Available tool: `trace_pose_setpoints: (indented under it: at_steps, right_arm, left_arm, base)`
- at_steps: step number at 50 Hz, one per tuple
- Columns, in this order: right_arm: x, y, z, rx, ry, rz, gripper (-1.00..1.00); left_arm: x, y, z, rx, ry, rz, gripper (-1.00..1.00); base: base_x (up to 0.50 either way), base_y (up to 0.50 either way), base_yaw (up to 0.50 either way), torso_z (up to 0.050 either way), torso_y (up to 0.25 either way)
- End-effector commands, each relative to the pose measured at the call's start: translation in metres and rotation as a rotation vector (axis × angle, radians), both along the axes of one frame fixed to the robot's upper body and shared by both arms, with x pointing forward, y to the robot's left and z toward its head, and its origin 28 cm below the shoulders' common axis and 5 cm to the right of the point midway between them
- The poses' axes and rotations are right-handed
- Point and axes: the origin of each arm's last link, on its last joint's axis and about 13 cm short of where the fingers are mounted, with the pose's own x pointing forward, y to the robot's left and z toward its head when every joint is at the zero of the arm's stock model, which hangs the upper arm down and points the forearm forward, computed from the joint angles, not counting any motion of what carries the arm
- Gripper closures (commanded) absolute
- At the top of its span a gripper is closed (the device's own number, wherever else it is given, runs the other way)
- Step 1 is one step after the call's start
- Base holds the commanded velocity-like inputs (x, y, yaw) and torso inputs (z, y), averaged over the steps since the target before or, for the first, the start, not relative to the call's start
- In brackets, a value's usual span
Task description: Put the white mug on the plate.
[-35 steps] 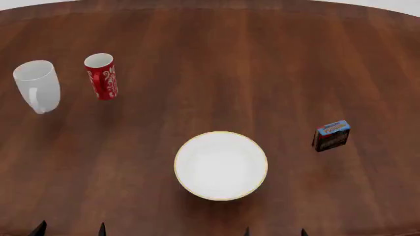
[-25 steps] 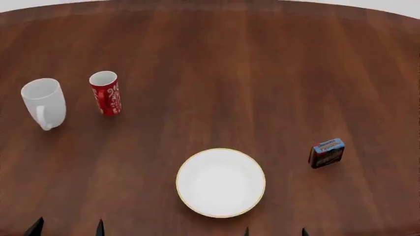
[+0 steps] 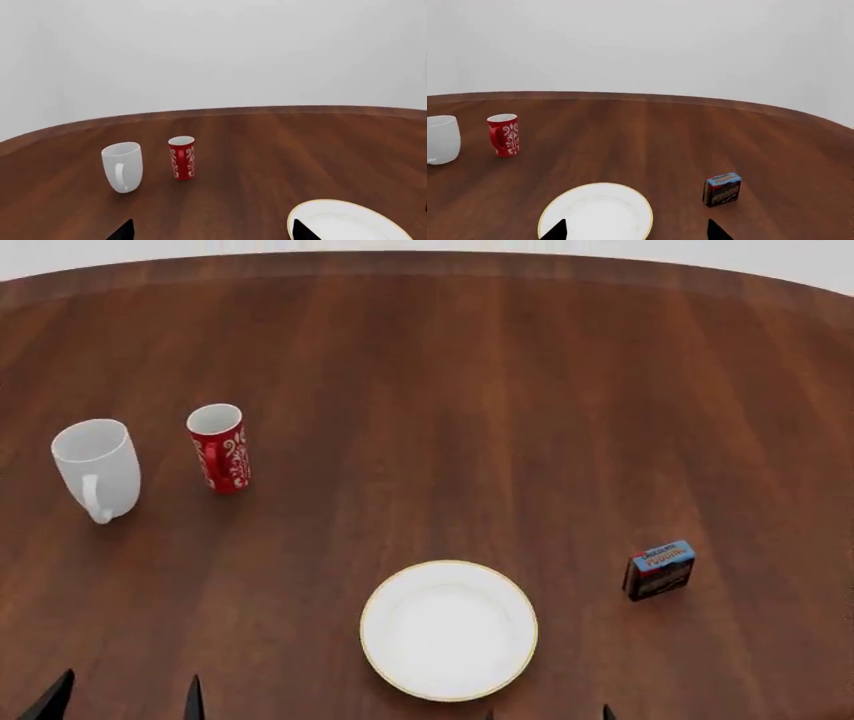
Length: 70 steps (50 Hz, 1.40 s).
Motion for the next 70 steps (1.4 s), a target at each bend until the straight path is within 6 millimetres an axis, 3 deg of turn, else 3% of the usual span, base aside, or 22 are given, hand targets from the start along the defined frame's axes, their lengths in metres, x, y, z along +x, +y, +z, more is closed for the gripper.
trace_pose_setpoints:
  at_steps: [1,13,17,26,32,42,61,70]
  right_arm:
    - [-0.002,-0.001,0.003,-0.002,-0.002,0.002,-1.0]
    - [-0.002,-0.002,0.009,-0.021,-0.012,-0.002,-1.0]
    - [0.0,-0.004,0.023,-0.034,-0.017,-0.004,-1.0]
    - [0.013,-0.016,0.069,-0.106,-0.04,0.002,-1.0]
    - [0.037,-0.026,0.101,-0.175,-0.07,-0.027,-1.0]
    - [0.065,-0.029,0.136,-0.237,-0.117,-0.019,-1.0]
    - [0.118,-0.039,0.183,-0.316,-0.149,-0.052,-1.0]
    - [0.125,-0.041,0.184,-0.306,-0.147,-0.056,-1.0]
  left_arm:
    - [-0.001,-0.001,0.003,0.025,-0.007,-0.01,-1.0]
    - [-0.002,0.0,0.006,0.04,-0.009,-0.015,-1.0]
    - [0.001,0.004,0.013,0.025,0.013,-0.001,-1.0]
    - [0.012,0.016,0.072,0.075,-0.011,-0.032,-1.0]
    - [0.035,0.024,0.11,0.12,-0.037,-0.007,-1.0]
    - [0.05,0.026,0.144,0.15,-0.077,-0.007,-1.0]
    - [0.09,0.033,0.179,0.2,-0.069,0.017,-1.0]
    - [0.092,0.032,0.184,0.213,-0.072,0.015,-1.0]
  base:
    - [0.0,0.0,0.0,0.05,0.025]
    - [0.0,0.0,0.0,0.05,0.026]
    - [0.0,0.0,0.0,0.05,0.026]
    - [0.0,0.0,0.0,0.0,0.0]
    - [0.0,0.0,0.0,0.0,0.0]
    - [0.0,0.0,0.0,0.0,0.0]
    - [0.0,0.0,0.0,0.0,0.0]
    - [0.0,0.0,0.0,0.0,0.0]
